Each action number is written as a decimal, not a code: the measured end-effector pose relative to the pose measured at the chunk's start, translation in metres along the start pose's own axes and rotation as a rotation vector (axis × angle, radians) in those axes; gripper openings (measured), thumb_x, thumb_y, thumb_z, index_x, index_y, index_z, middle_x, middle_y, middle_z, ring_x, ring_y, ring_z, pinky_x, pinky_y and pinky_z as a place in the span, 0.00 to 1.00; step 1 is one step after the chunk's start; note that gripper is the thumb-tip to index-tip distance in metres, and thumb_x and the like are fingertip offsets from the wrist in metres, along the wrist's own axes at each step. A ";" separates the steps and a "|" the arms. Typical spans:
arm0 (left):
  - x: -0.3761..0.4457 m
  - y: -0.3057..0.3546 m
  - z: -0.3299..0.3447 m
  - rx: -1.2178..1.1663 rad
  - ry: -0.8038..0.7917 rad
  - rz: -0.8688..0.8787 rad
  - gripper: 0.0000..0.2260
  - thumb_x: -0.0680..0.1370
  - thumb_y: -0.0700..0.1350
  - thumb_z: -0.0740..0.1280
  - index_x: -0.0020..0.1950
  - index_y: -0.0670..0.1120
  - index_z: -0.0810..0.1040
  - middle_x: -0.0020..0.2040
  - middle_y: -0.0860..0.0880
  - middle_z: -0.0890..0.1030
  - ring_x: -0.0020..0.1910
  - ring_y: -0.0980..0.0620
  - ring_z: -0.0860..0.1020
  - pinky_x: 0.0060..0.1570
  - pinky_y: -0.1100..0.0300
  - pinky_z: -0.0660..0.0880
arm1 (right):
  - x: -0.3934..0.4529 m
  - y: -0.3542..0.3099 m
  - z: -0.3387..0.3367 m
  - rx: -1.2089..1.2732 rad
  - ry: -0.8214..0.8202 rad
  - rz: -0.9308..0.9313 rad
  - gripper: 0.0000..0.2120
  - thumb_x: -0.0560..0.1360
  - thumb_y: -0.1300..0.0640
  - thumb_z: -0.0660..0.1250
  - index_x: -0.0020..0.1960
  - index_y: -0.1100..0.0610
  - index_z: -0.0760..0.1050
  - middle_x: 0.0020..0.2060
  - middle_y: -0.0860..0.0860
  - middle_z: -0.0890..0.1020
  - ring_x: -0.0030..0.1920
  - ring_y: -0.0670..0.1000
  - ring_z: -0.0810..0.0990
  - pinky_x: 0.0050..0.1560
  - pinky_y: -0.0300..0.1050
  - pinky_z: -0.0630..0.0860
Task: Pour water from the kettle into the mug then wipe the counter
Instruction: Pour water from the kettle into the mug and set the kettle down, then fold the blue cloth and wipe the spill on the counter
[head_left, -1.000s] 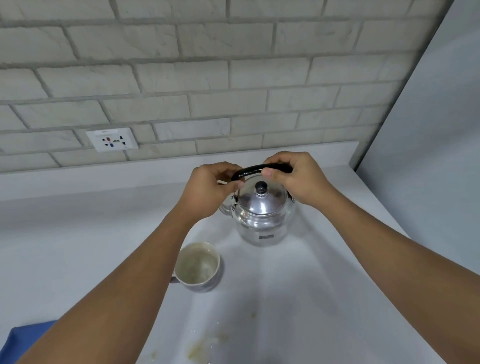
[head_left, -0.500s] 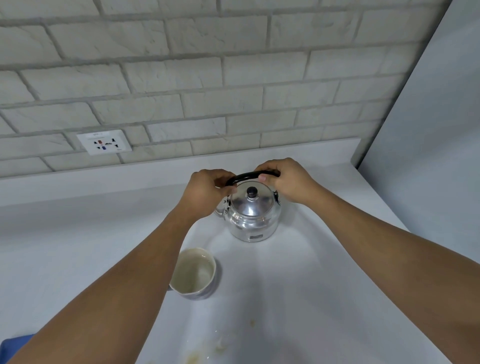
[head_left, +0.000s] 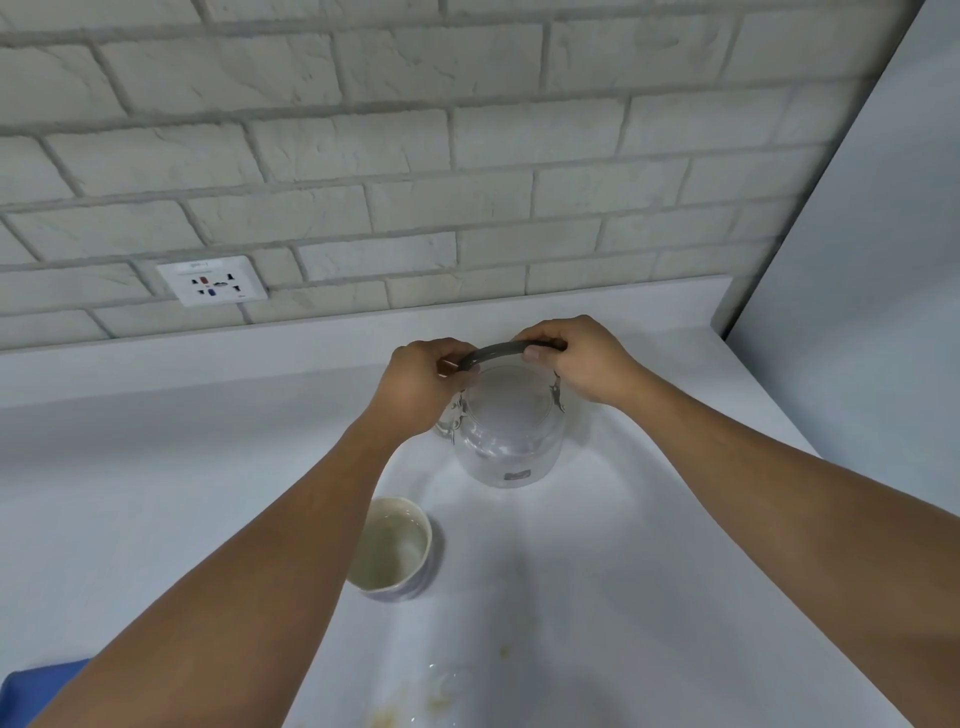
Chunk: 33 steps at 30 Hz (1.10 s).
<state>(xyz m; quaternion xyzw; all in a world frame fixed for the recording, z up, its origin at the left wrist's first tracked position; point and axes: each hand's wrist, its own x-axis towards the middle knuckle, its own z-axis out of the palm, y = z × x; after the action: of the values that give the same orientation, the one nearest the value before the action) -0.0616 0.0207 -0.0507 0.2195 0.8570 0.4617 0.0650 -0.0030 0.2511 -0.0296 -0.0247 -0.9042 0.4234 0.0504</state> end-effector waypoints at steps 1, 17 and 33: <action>0.000 0.001 0.000 0.007 -0.010 -0.001 0.11 0.75 0.41 0.77 0.55 0.54 0.86 0.47 0.58 0.88 0.47 0.62 0.85 0.49 0.65 0.77 | 0.000 0.000 -0.001 0.003 -0.001 0.004 0.09 0.77 0.57 0.70 0.56 0.50 0.85 0.49 0.45 0.86 0.50 0.46 0.82 0.51 0.38 0.74; -0.119 0.010 -0.092 0.046 0.011 0.088 0.25 0.73 0.47 0.80 0.69 0.53 0.80 0.65 0.57 0.83 0.63 0.60 0.80 0.67 0.61 0.75 | -0.055 -0.095 0.030 -0.031 -0.054 -0.099 0.19 0.72 0.52 0.76 0.63 0.46 0.81 0.58 0.41 0.82 0.56 0.42 0.80 0.60 0.41 0.75; -0.327 -0.141 -0.214 0.091 0.141 -0.254 0.17 0.77 0.51 0.75 0.57 0.72 0.78 0.56 0.80 0.77 0.56 0.76 0.75 0.55 0.77 0.70 | -0.167 -0.190 0.268 0.206 -0.211 0.039 0.20 0.73 0.50 0.74 0.65 0.43 0.78 0.55 0.37 0.81 0.46 0.36 0.82 0.49 0.39 0.79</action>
<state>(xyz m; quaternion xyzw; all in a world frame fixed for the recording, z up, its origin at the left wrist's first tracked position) 0.1193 -0.3528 -0.0754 0.0789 0.9004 0.4246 0.0524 0.1321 -0.0892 -0.0658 0.0076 -0.8556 0.5151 -0.0510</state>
